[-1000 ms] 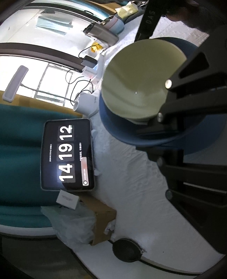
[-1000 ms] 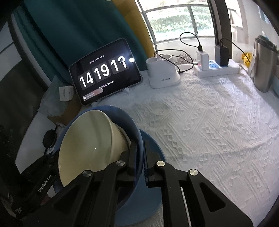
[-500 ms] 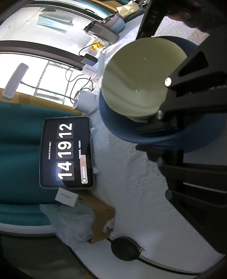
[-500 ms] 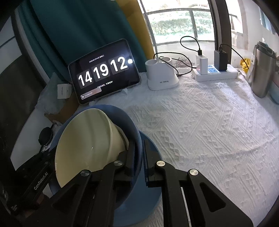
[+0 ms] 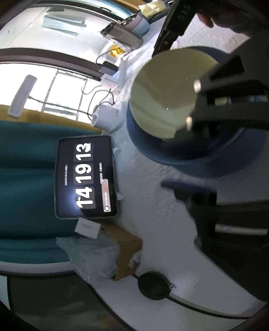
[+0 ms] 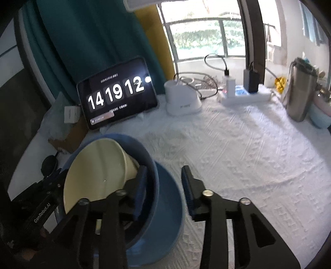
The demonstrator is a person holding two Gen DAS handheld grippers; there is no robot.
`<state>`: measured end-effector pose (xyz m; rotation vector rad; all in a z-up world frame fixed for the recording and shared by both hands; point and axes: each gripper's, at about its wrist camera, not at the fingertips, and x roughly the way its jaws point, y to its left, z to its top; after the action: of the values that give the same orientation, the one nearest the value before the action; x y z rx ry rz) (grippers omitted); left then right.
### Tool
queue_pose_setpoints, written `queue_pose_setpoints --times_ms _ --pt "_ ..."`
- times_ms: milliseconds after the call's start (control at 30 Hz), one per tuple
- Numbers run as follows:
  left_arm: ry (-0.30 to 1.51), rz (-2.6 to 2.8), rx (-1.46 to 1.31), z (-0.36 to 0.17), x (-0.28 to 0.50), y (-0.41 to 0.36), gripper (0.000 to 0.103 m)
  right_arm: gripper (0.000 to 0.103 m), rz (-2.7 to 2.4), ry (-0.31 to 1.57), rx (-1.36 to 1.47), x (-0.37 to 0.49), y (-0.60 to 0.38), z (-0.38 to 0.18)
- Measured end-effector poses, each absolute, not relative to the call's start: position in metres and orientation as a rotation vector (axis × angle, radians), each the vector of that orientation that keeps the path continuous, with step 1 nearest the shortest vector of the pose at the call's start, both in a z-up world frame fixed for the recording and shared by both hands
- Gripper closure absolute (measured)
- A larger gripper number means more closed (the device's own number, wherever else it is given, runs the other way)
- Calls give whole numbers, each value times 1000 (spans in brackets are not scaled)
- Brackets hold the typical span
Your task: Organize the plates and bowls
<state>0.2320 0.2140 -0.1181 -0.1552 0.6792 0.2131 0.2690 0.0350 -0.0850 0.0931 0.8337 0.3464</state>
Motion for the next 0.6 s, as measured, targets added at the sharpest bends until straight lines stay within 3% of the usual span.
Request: queue_pose_setpoints --times_ms 100,500,600 --pt "657 218 -148 -112 226 213 58 53 349 821 95 265 31 -80" --pt "581 168 -135 -87 196 191 54 52 342 769 88 238 17 -60" --pt "558 153 -140 -79 186 184 48 52 336 746 80 228 13 -53"
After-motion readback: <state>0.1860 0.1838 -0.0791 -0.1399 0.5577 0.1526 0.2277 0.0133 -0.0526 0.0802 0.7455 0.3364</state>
